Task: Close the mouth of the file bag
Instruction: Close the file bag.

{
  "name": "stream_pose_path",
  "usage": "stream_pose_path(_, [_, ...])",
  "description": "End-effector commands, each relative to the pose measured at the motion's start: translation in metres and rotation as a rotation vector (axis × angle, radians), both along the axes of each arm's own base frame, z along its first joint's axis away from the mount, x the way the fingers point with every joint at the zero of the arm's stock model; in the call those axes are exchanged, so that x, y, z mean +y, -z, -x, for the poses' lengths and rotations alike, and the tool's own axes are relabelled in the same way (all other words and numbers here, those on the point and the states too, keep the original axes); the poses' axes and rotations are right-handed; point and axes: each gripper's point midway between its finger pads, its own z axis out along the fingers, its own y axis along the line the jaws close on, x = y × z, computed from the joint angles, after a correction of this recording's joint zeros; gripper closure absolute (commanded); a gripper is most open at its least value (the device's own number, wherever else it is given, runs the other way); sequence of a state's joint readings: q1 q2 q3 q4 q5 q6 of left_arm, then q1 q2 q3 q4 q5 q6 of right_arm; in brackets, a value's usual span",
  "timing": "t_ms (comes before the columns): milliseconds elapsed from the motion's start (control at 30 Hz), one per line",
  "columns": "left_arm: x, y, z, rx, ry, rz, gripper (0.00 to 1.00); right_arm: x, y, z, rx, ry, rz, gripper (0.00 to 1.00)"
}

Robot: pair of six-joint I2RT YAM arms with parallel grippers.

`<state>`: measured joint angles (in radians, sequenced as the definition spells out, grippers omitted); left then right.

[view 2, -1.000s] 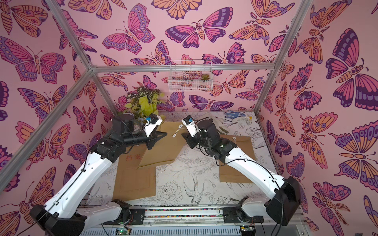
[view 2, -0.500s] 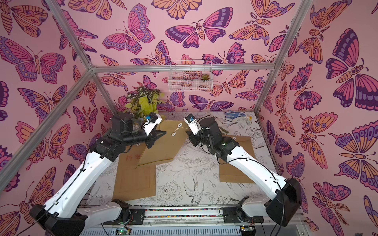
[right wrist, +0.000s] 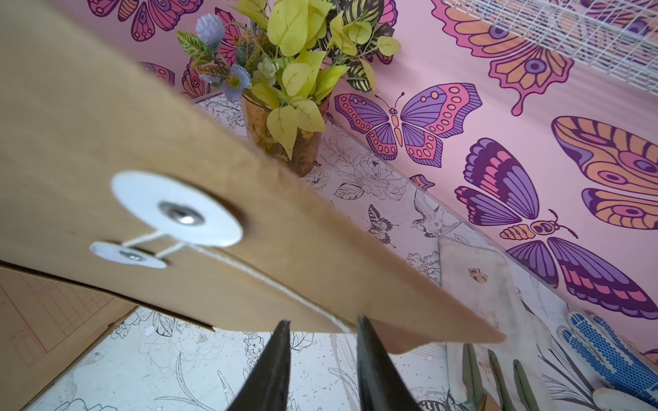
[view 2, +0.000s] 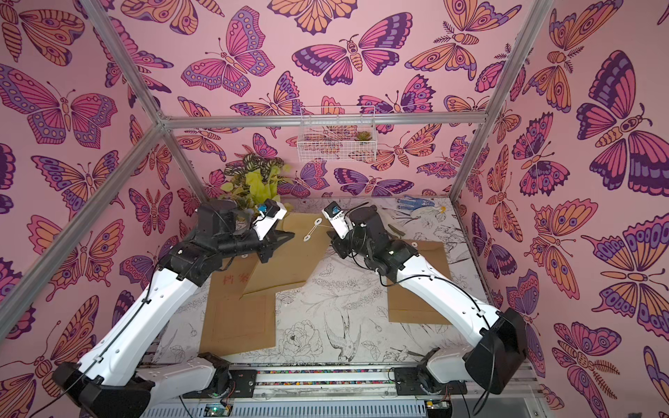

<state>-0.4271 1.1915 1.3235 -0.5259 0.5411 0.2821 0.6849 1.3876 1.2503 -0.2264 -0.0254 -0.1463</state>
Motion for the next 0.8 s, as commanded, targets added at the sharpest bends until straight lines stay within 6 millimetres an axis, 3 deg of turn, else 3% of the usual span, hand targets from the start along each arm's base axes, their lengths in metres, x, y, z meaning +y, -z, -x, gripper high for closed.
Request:
stream_pose_path(0, [-0.006,-0.011,0.006,-0.006,0.035,0.026,1.0,0.011,-0.015,-0.004,-0.001,-0.014,-0.071,0.71])
stream_pose_path(233, [-0.004,-0.011,0.004,-0.009,0.022,0.023,1.0,0.021,-0.016,0.003,0.037,-0.056,-0.126,0.87])
stream_pose_path(500, [-0.001,-0.014,-0.002,-0.044,-0.006,0.006,1.0,0.03,-0.009,0.038,0.12,-0.2,-0.182,0.88])
stream_pose_path(633, [0.004,-0.018,-0.006,-0.092,-0.032,-0.011,1.0,0.016,0.005,0.044,0.122,-0.172,-0.168,0.87])
stream_pose_path(767, [0.004,-0.013,-0.006,-0.095,-0.029,-0.023,1.0,-0.01,-0.002,0.033,0.094,-0.07,-0.203,0.84])
